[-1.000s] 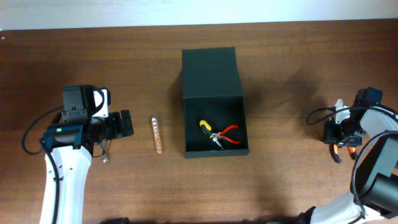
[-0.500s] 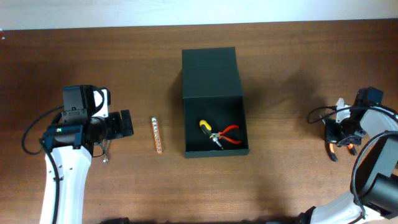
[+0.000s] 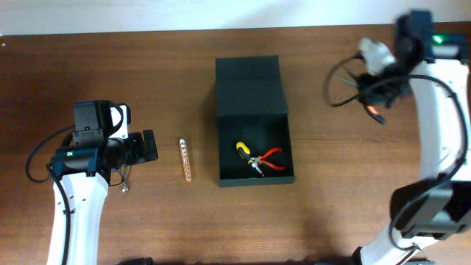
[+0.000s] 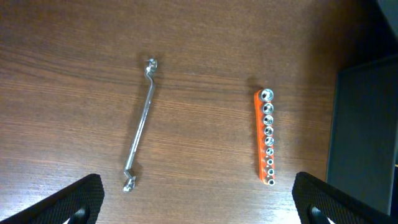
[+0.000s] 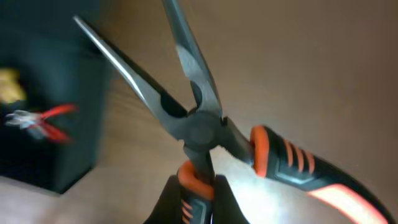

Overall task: Pack container
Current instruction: 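Carry the pliers into the box and release them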

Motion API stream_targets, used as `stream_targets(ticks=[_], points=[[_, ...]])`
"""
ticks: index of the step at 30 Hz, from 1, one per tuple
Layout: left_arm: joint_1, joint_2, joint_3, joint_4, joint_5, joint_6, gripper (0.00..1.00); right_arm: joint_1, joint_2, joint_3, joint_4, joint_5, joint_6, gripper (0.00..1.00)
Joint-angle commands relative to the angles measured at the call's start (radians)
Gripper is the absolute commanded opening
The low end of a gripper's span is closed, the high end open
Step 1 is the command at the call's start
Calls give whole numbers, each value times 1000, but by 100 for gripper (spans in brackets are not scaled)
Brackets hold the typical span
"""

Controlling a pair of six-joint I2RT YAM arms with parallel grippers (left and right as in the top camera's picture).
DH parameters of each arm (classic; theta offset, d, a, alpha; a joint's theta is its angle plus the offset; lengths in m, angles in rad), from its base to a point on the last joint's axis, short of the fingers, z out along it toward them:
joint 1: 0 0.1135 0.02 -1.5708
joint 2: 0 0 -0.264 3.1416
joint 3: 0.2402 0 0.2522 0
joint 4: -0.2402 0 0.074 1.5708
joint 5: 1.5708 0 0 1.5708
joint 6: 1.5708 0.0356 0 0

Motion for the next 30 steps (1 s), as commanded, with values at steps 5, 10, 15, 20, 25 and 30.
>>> stream_targets(ticks=[5, 10, 15, 20, 25, 30], points=[[15, -24, 11, 1, 10, 1, 99, 481, 4, 118, -52, -19, -194, 4], [15, -29, 11, 1, 10, 1, 99, 622, 137, 58, -40, 5, -194, 4], [15, -29, 11, 0, 10, 1, 99, 604, 287, -20, -27, 1, -217, 4], [15, -29, 11, 0, 11, 1, 99, 566, 335, -69, 42, -25, -216, 5], [15, -29, 11, 0, 11, 1, 99, 554, 335, -69, 29, -61, -204, 84], [15, -29, 13, 0, 12, 1, 99, 552, 329, -21, 31, -11, -35, 99]])
